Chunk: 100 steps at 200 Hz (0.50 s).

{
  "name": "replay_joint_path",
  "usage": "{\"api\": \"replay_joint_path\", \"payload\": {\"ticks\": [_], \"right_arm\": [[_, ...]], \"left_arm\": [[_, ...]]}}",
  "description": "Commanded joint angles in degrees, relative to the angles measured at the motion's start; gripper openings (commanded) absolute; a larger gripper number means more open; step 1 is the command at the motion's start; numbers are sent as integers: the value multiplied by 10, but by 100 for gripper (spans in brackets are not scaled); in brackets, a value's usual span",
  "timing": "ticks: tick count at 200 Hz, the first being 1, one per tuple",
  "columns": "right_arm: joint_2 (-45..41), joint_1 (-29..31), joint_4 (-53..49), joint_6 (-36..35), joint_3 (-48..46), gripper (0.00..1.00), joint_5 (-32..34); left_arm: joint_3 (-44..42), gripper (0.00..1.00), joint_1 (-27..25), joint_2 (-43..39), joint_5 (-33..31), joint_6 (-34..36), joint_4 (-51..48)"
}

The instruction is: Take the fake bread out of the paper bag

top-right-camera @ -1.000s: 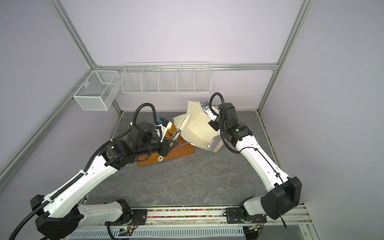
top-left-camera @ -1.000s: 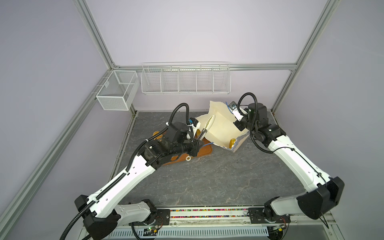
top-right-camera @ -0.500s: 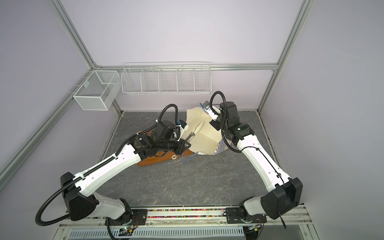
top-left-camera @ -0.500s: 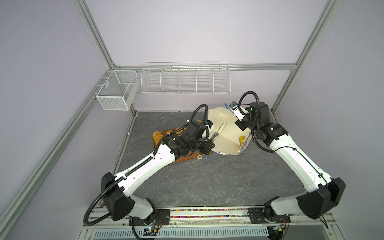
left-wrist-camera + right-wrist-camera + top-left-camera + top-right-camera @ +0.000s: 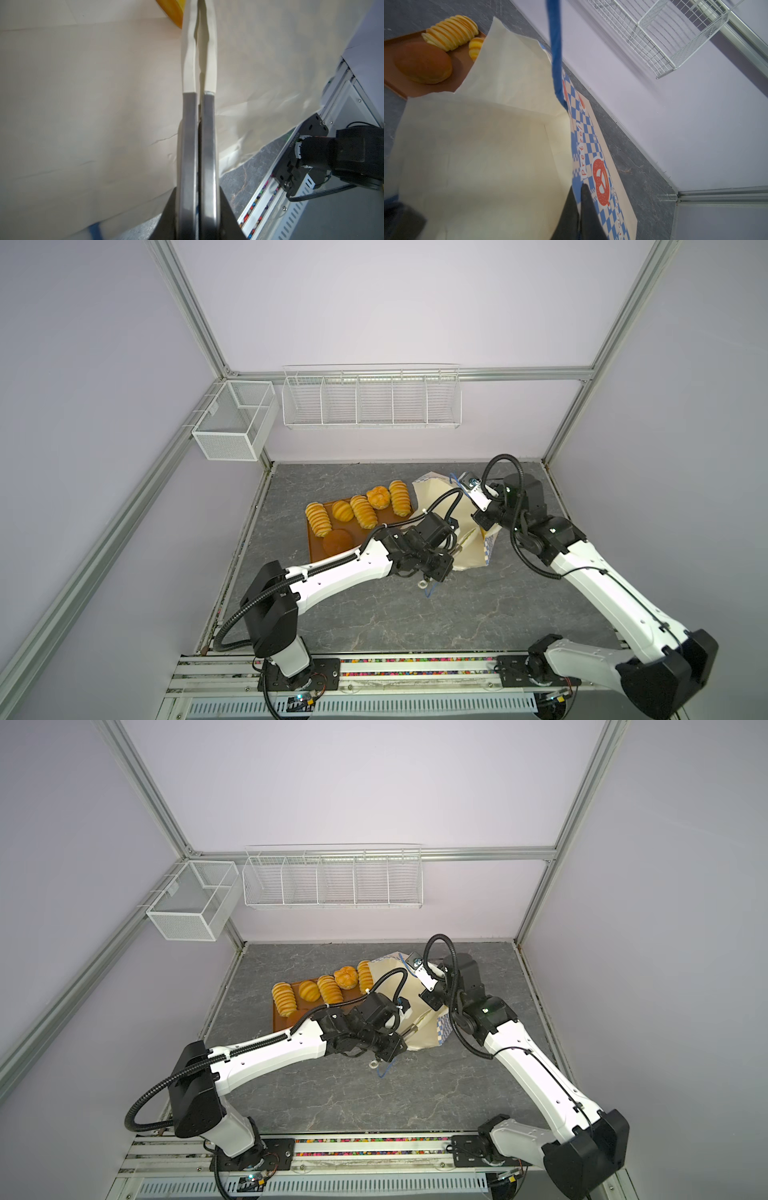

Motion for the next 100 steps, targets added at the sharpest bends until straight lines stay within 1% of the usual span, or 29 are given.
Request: {"api": "replay_joint_path", "payload": {"ticks": [1,44,70,100], "right_arm": [[-30,7,19,38,-38,7,7],[-41,9,7,72,-44,7,25],[-35,10,-3,79,-24,7,21],[-16,10,-24,87,14,7,21]], "left_arm": [[-17,10,-1,0,4,-23,8],[-59,10,-1,-15,8,-24,6],[-67,10,-1,-11,6,-23,5],[-78,10,-1,-9,16,-31,32]]}}
